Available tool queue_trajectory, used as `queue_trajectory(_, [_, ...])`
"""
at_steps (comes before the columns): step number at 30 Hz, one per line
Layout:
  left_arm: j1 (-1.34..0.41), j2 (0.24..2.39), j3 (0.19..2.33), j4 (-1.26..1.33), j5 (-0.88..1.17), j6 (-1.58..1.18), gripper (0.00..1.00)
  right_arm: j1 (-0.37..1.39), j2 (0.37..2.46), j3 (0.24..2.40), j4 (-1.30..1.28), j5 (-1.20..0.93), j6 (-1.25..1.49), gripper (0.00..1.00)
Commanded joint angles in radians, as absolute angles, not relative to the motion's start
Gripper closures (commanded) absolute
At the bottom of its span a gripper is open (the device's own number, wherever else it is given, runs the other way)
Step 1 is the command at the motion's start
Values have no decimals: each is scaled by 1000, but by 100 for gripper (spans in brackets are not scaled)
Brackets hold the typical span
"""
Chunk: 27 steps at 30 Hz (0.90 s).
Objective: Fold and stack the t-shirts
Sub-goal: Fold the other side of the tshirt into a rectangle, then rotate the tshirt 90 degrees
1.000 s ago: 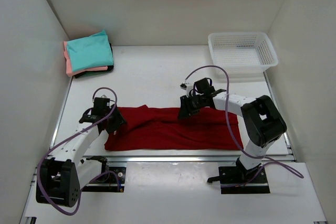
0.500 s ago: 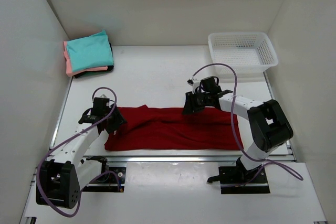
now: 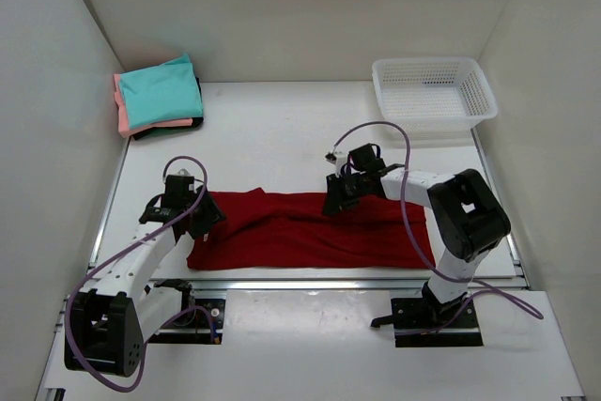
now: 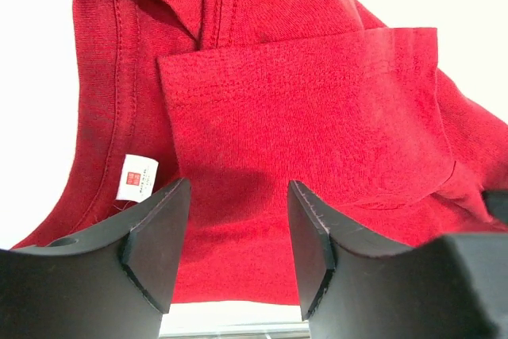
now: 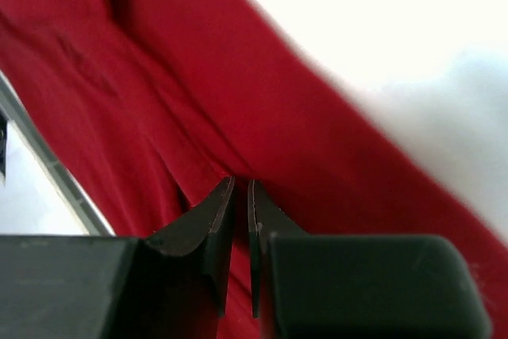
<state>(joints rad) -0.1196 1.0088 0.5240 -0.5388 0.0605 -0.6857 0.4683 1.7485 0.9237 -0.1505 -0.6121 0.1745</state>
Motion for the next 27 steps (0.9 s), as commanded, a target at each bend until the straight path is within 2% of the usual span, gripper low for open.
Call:
queue_trajectory(1, [-120,989,518,-532,66,-690,37,494,1674,887,-150,-641,155,90])
queue_trajectory(11, [-129,1005,532,-532,71,-690,36,522,1641,805,-256,-652,127,91])
queue_trajectory(18, [-182,1087,564,-532,106,-672,37,522,1603,830,-343,-635,121,90])
queue_trajectory(24, [-259,1192,594,-514,75,-713,37,451,1404,890,-354,-431,138,82])
queue_trajectory(27, [-275,1221,609,-497,46,-744,38,370,1382,888,-373,-336,127,79])
